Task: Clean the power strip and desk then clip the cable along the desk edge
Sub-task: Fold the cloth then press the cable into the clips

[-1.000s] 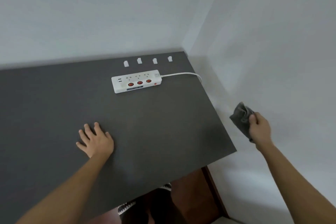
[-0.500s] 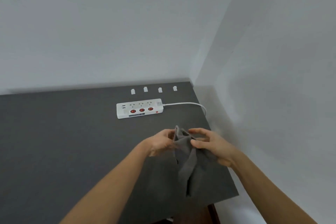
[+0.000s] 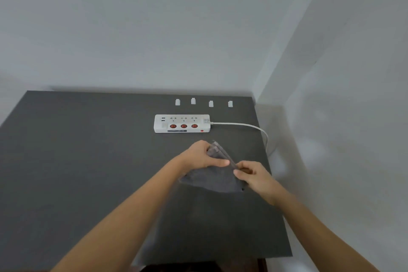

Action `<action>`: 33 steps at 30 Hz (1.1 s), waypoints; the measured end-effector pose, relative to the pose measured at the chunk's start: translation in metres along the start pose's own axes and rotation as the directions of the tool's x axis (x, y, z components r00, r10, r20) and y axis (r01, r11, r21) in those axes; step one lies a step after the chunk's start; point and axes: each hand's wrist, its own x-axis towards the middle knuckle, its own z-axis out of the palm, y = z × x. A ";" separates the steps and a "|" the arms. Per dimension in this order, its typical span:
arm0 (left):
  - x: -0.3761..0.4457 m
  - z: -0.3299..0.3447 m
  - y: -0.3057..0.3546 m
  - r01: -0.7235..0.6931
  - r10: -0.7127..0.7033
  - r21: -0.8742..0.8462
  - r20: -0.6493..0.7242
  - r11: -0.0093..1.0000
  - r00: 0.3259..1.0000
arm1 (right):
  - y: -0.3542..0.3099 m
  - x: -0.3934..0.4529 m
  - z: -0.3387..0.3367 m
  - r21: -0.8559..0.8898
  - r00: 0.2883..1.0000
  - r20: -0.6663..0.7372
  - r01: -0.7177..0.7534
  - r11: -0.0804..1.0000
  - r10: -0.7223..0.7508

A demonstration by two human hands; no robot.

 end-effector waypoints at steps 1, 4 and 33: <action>-0.003 0.000 -0.001 0.052 -0.045 -0.086 0.080 0.995 0.996 | -0.001 -0.003 -0.007 -0.002 1.000 0.027 0.001 1.000 -0.001; -0.005 0.007 -0.007 0.236 -0.140 -0.351 0.276 0.906 0.951 | -0.004 -0.013 -0.029 0.033 0.998 0.064 -0.001 0.999 -0.001; 0.055 0.094 -0.053 -0.097 0.224 0.652 -0.114 0.752 0.968 | 0.081 0.044 -0.072 -0.545 0.950 -0.261 0.004 0.838 -0.174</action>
